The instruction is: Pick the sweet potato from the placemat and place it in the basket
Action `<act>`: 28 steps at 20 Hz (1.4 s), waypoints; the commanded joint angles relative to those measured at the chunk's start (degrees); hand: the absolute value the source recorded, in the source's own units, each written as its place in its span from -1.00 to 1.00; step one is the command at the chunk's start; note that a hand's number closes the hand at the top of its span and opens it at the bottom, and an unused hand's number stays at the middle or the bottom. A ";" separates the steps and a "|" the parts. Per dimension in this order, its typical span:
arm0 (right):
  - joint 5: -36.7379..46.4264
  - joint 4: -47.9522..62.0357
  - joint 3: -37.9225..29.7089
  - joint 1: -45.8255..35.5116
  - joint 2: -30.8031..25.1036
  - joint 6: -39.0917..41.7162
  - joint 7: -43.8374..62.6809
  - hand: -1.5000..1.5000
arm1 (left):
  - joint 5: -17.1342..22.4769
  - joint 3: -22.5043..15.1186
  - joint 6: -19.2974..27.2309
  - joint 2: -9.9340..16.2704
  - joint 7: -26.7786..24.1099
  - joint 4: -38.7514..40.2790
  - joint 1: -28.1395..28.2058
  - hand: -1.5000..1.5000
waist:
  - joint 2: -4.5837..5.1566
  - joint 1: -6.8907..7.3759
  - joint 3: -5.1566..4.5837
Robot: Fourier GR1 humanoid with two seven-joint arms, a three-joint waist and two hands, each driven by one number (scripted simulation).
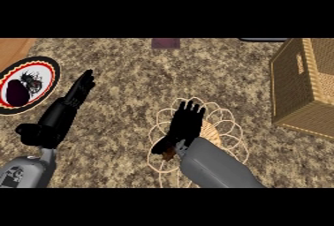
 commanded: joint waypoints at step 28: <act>-1.82 -43.67 0.43 35.97 -37.73 -22.63 -37.72 1.00 | -2.63 2.46 -1.31 -1.48 -0.49 -1.90 3.67 0.00 | 0.20 -1.51 -0.04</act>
